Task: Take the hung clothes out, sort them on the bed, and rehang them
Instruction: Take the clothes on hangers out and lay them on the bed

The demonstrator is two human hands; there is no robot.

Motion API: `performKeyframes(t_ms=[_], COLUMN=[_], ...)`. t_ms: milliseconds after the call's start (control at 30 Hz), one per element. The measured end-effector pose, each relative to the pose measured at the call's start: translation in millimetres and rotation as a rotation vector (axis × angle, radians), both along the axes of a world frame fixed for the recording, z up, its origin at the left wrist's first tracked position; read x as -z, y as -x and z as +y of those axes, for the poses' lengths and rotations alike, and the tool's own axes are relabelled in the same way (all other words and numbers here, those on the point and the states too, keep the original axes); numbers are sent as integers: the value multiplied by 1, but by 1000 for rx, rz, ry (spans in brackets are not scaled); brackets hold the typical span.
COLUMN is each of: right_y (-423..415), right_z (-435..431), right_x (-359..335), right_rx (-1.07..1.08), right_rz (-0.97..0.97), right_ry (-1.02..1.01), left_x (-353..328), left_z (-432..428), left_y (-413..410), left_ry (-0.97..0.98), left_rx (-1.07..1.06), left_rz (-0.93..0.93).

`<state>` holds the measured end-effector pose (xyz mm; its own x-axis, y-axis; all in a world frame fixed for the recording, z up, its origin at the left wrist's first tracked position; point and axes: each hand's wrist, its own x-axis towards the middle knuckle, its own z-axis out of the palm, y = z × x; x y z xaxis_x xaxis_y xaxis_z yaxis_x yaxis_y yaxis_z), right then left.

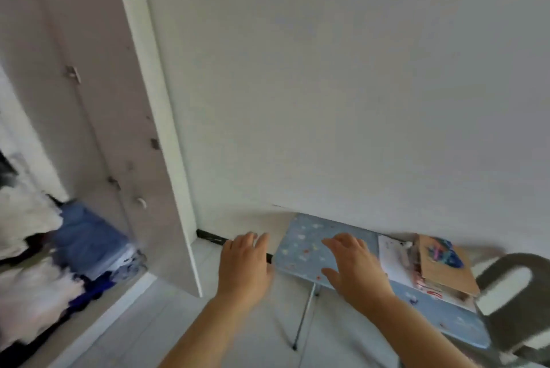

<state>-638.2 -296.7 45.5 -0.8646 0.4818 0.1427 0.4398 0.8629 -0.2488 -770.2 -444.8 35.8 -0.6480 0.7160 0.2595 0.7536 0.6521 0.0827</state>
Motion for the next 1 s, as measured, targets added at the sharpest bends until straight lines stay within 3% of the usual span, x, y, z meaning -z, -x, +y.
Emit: performKeyframes(t_ms=[367, 533, 1000], right_y=[272, 355, 607], right_z=[-196, -243, -351], right_x=[-34, -45, -122], right_rx=[-594, -778, -1209], right_rz=[20, 76, 282], right_ry=[-81, -92, -95], left_x=[-21, -34, -123], left_z=[-231, -275, -365], left_y=[182, 236, 404], left_ry=[-78, -50, -207], left_rx=[-576, -727, -1116], left_rz=[46, 93, 263])
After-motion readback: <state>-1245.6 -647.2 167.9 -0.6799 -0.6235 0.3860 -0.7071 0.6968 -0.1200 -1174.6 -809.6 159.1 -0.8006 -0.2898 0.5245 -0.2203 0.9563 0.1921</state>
